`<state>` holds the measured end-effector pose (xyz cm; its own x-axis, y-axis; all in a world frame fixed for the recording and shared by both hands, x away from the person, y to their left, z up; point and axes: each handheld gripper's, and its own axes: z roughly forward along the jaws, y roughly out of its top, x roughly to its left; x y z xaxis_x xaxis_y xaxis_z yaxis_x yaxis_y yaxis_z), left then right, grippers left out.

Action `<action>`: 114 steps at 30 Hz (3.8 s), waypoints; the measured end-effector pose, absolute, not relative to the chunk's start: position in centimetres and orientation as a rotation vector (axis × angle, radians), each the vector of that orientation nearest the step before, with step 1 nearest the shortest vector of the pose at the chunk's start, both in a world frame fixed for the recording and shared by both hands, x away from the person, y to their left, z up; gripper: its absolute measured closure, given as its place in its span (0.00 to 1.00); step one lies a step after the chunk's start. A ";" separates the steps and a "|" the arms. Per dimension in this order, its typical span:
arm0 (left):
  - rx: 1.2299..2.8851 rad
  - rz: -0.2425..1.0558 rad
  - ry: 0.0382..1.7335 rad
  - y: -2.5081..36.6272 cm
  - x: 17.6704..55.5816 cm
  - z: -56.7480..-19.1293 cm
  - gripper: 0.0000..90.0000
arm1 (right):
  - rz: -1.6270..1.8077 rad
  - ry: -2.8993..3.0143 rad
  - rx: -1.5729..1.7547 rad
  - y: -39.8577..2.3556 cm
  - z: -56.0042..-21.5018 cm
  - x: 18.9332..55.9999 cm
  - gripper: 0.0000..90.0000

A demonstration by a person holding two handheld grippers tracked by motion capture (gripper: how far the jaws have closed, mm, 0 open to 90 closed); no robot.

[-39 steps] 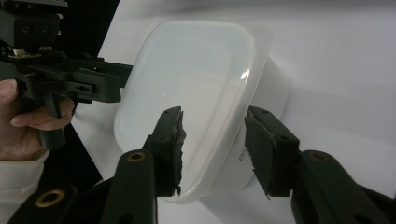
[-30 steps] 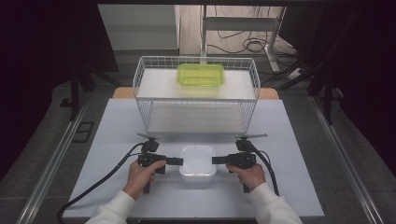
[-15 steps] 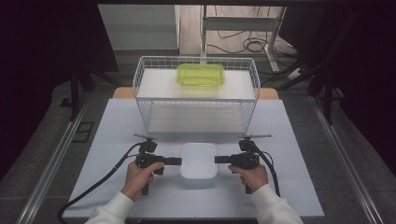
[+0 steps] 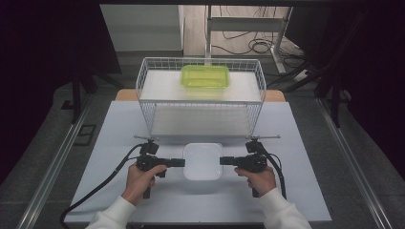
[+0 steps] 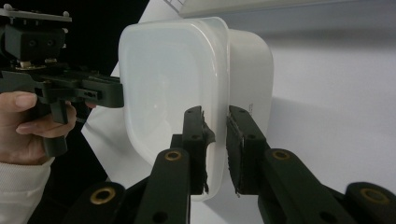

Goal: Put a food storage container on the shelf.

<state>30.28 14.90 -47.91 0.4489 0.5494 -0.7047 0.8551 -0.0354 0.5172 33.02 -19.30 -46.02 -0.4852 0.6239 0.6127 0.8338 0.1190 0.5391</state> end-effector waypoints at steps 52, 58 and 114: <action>1.697 -0.166 1.089 16.1 29.4 -41.1 0.87 | -1.634 -2.431 -1.195 -17.7 -37.8 30.5 0.86; 1.694 -0.154 1.077 16.3 29.8 -40.2 0.87 | -1.658 -2.429 -1.182 -17.6 -37.0 30.8 0.86; 1.645 -0.045 0.969 17.0 37.8 -27.7 0.88 | -1.855 -2.355 -1.107 -17.9 -26.4 38.6 0.86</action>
<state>37.80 16.99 -27.72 0.6562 0.5602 -0.5055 0.6044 0.0108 0.7966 38.56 -17.94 -26.38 -0.7587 0.5414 0.3622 0.4788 0.0866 0.8736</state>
